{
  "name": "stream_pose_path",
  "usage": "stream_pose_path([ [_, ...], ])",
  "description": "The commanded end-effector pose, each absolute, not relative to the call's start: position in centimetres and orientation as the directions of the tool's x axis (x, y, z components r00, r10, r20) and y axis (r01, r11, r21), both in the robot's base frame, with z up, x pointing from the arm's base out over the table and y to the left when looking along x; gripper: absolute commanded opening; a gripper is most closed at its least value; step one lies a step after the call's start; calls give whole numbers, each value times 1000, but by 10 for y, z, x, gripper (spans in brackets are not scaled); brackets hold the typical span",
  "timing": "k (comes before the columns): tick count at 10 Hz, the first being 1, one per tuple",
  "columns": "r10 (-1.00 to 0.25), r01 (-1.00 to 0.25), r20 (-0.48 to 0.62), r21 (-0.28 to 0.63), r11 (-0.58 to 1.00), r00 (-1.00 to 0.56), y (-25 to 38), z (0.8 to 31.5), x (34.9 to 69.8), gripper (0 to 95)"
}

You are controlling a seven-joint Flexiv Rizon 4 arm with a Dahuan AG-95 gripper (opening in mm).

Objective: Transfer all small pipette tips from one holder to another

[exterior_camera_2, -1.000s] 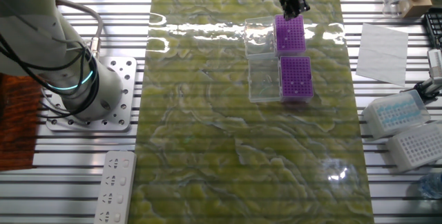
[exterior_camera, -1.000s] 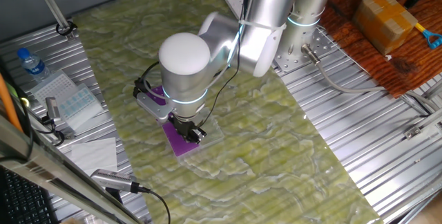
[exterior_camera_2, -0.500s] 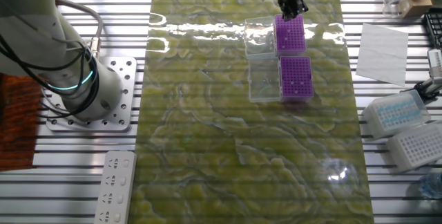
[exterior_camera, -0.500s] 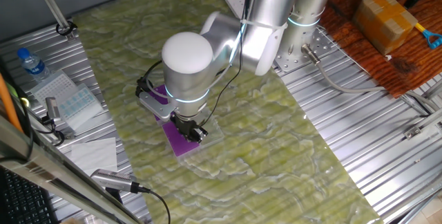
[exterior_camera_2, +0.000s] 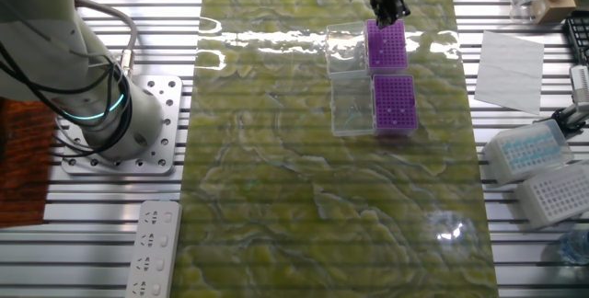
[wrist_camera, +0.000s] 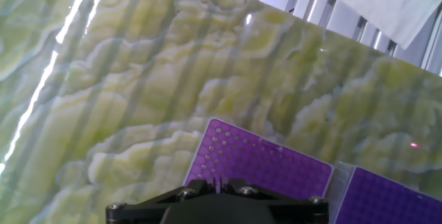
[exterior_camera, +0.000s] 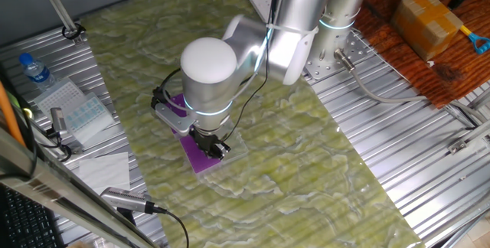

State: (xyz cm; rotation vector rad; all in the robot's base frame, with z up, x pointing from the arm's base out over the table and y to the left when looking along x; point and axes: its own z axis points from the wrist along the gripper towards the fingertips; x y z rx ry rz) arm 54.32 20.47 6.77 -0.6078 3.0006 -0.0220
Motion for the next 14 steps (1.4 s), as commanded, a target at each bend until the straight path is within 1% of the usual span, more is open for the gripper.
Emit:
stream_pose_path([
  [1,-414,-413,-73,-31,910,-907,205,67,543,190],
  [2,-423,-422,-73,-31,906,-903,205,67,543,380],
  [5,-441,-440,-71,-34,897,-895,203,68,544,380],
  [7,-496,-494,-62,-42,869,-866,182,73,548,380],
  [8,-544,-543,-56,-38,839,-837,157,80,551,190],
  [10,-610,-610,-38,-32,792,-791,109,91,555,190],
  [11,-613,-613,-37,-30,790,-789,93,92,555,190],
  [14,-647,-646,-44,-36,763,-761,53,85,559,190],
])
